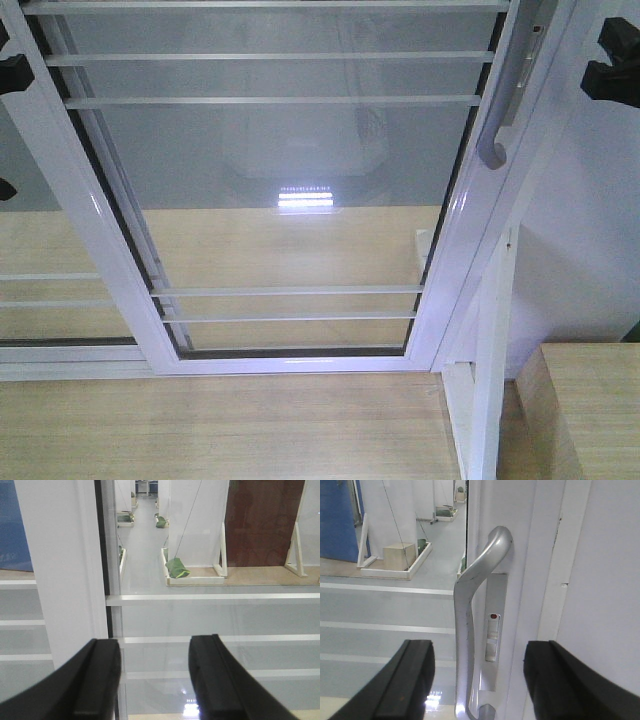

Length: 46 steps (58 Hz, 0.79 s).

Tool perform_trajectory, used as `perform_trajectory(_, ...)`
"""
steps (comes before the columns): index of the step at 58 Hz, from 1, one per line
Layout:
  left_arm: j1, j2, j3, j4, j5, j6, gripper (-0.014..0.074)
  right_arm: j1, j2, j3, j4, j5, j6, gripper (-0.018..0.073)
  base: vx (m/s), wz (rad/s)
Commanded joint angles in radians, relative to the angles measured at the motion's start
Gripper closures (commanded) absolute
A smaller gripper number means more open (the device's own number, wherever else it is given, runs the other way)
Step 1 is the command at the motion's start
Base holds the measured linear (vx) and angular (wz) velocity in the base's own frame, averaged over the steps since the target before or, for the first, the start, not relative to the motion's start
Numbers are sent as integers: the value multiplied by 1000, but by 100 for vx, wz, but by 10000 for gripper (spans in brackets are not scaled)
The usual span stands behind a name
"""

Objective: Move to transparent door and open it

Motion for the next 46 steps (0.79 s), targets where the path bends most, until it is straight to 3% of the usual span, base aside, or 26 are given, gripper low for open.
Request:
perform_trajectory(1,-5,-18,-36,5,-94,-4,122,-3,18,-37,0,-117,4,58,0,0)
perform_trajectory(14,-5,-18,-36,5,-88,-10,126,-3,177,-37,-1,-294,45,74,0,0)
perform_trajectory(35,-5,-18,-36,5,-88,-10,126,-3,500,-42,-76,-747,121,90,0,0)
perform_trajectory(46,-5,-18,-36,5,-87,-10,126,-3,626,-119,-156,-766,187,90,0,0)
